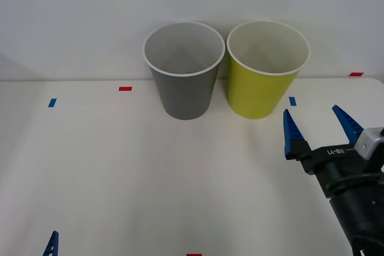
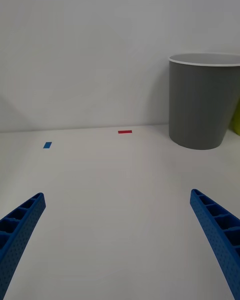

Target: Put cans in the gray bin and PET bottles in the light green bin.

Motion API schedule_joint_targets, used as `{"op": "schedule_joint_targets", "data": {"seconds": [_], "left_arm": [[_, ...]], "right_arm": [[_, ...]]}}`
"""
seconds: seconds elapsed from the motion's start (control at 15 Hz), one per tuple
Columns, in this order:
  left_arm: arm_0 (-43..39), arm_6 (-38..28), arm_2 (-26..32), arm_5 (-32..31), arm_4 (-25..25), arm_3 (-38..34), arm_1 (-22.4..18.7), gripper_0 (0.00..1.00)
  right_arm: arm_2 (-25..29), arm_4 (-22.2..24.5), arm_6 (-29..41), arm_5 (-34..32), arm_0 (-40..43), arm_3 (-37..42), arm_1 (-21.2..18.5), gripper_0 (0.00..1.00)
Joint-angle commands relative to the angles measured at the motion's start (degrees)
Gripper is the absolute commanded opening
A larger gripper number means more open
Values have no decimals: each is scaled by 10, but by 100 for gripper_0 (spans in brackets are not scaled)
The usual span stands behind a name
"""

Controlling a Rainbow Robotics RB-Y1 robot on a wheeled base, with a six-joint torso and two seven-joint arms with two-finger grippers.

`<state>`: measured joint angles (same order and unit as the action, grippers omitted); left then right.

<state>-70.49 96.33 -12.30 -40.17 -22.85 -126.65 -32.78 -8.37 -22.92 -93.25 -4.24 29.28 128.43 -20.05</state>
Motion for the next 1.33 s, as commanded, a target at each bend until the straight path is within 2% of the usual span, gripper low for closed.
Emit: {"op": "schedule_joint_targets", "data": {"seconds": [0.07, 0.33, 0.6, 0.93, 1.33], "left_arm": [[0, 0, 0, 0, 0, 0, 0, 100], [0, 0, 0, 0, 0, 0, 0, 100], [0, 0, 0, 0, 0, 0, 0, 100], [0, 0, 0, 0, 0, 0, 0, 100], [0, 0, 0, 0, 0, 0, 0, 100]], "right_arm": [[-15, 27, 4, -96, 28, -43, -46, 100], [-15, 25, -4, -176, 109, -43, -88, 100], [-19, 24, -2, -237, 203, -44, -90, 100], [-24, 19, 5, -289, 283, -43, -85, 100], [-24, 33, 9, -294, 313, -43, -44, 100]]}}
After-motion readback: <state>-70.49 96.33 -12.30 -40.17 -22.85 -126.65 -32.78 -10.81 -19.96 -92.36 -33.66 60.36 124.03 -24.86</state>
